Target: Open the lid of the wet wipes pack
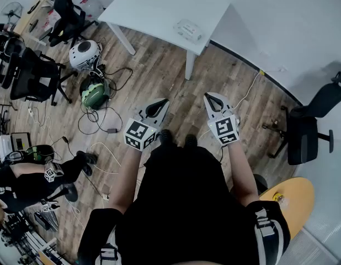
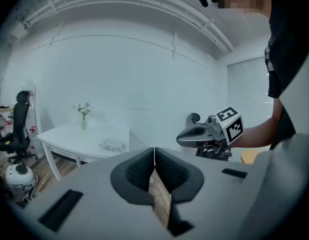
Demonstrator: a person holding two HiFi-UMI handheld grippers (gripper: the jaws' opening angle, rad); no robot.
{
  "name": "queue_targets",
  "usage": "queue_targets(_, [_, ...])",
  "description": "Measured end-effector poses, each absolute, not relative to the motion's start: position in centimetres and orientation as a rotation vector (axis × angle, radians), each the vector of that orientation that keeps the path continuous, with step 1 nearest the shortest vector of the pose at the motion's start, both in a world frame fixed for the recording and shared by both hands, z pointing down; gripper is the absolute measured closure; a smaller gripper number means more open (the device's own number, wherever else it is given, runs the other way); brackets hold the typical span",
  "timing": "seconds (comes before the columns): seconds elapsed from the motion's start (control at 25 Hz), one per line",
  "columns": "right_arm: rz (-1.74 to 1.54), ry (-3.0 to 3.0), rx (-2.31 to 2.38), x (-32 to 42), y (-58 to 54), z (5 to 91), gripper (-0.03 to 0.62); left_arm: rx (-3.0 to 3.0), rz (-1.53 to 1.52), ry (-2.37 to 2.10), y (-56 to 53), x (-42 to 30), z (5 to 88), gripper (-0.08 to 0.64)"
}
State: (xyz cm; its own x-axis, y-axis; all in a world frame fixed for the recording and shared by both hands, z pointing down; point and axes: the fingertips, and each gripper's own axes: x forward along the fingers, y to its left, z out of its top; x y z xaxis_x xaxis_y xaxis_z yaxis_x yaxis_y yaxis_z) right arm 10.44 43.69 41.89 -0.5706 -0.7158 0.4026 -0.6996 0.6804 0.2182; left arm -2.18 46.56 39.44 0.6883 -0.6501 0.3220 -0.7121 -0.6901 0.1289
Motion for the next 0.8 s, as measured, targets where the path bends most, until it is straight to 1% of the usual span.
queue_targets(0.52, [0.05, -2.386, 1.229, 6.0, 43.2, 41.5, 0.578, 2.69, 0.343, -0.944, 44.3, -7.2, 39.5, 0.535])
queue_targets(0.8, [0.09, -2.327, 1.318, 3.1, 42.3, 42.7, 0.577, 2.718, 0.358, -0.856, 43.0, -10.1, 40.1, 0.535])
